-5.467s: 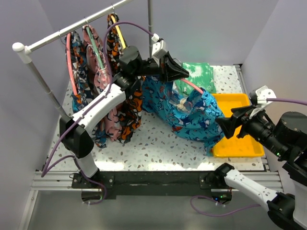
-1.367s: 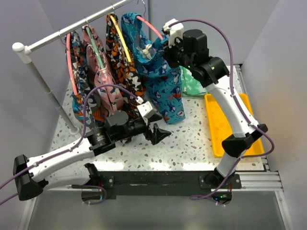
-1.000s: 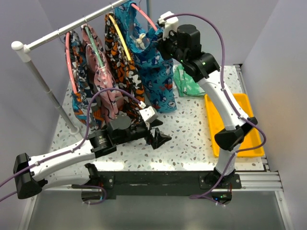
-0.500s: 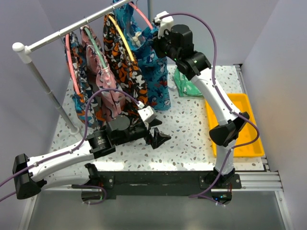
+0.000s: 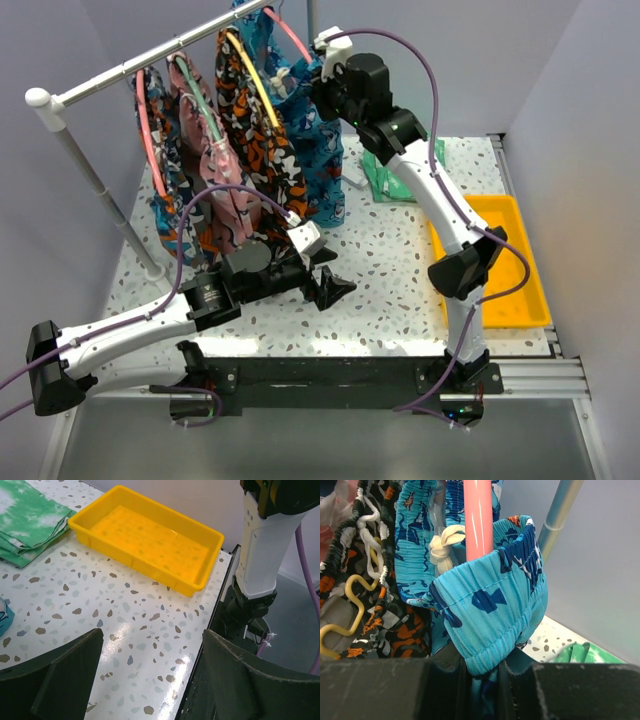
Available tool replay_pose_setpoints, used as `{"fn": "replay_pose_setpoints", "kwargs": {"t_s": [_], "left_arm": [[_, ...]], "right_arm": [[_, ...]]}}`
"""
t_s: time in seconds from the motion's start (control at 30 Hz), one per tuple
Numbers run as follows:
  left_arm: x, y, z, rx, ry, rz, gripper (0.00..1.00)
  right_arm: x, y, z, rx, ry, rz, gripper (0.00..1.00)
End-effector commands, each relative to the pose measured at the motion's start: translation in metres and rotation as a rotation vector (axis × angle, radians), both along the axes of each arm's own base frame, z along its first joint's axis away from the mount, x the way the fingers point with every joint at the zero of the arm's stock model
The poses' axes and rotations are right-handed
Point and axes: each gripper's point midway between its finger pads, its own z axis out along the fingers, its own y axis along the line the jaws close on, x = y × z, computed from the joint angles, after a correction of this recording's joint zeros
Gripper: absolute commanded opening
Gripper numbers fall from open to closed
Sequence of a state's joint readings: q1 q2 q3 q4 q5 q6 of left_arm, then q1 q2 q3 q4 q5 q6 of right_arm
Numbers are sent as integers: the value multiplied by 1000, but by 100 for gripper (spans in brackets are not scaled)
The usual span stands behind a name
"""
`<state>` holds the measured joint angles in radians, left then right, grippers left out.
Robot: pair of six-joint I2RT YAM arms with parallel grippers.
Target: Place the shorts on the hanger
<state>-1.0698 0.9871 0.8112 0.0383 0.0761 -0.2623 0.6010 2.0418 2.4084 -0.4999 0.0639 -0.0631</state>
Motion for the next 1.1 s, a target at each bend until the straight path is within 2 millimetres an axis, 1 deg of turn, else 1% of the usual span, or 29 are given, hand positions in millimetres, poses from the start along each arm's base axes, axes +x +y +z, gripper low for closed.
{"fn": "replay_pose_setpoints", "kwargs": {"t_s": [0.0,0.03,0.1,0.13,0.17,0.2,0.23,0.3,0.33,0.37,0.43,0.47,0.5,0.53,0.57,0.63,0.67,0.7,0.73,0.77,0.8,0.83,0.87,0.9,0.93,0.97,1.0,1.03,1.07], "left_arm": [[0,-1,16,-46,-24,9,85],[0,-1,16,-46,-24,11,86],[1,-1,16,-47,-22,17,86],[2,-1,15,-44,-20,19,86],[2,-1,16,-46,-22,19,87],[3,0,17,-47,-23,27,87],[3,-1,17,-46,-23,28,87],[4,-1,19,-49,-24,31,88],[4,-3,16,-42,-21,30,88],[6,-3,17,-41,-23,34,88],[8,-4,13,-25,-17,41,89],[11,-4,15,-23,-18,57,90],[11,-4,11,-9,-12,61,91],[13,-5,10,-2,-9,63,91],[18,-3,7,5,-4,98,93],[22,-3,2,18,6,117,96],[25,-3,-1,21,17,139,100],[26,-3,-3,23,24,146,100],[27,-4,-9,37,33,150,100],[29,-5,-12,38,46,162,100],[30,-6,-14,38,58,171,100],[32,-8,-21,52,73,176,100],[34,-9,-28,58,95,190,100],[34,-10,-32,64,107,199,100],[36,-11,-44,86,125,207,100],[36,-10,-51,90,147,223,100],[40,-9,-55,86,153,248,100],[39,-8,-70,108,165,252,100],[39,-7,-74,105,176,258,100]], "right_arm": [[-5,-7,61,115,-151,-25,1],[-7,-9,61,117,-148,-30,15],[-11,-10,60,125,-141,-29,29],[-17,-14,69,137,-148,-31,36],[-19,-16,67,137,-138,-32,52],[-22,-19,70,153,-134,-35,56],[-31,-23,80,165,-145,-34,60],[-39,-28,79,191,-119,-39,70],[-53,-39,95,220,-139,-49,73],[-53,-42,84,219,-116,-67,81],[-67,-53,88,263,-105,-82,86],[-81,-62,89,276,-100,-90,88],[-88,-72,90,305,-91,-120,93],[-95,-79,90,322,-84,-135,95],[-111,-90,86,332,-75,-137,97],[-125,-102,76,366,-44,-166,99],[-129,-105,48,347,8,-178,99],[-147,-115,53,397,10,-176,98],[-155,-121,45,415,28,-188,99],[-157,-122,10,397,89,-208,99],[-172,-131,11,457,101,-210,99],[-179,-129,-3,470,132,-196,99],[-182,-127,-43,472,216,-209,99],[-188,-128,-57,484,245,-211,99],[-199,-128,-65,501,268,-186,99],[-204,-129,-103,476,337,-202,99],[-208,-129,-117,496,376,-211,99],[-215,-130,-126,502,395,-204,99],[-221,-132,-155,476,449,-221,99]]}}
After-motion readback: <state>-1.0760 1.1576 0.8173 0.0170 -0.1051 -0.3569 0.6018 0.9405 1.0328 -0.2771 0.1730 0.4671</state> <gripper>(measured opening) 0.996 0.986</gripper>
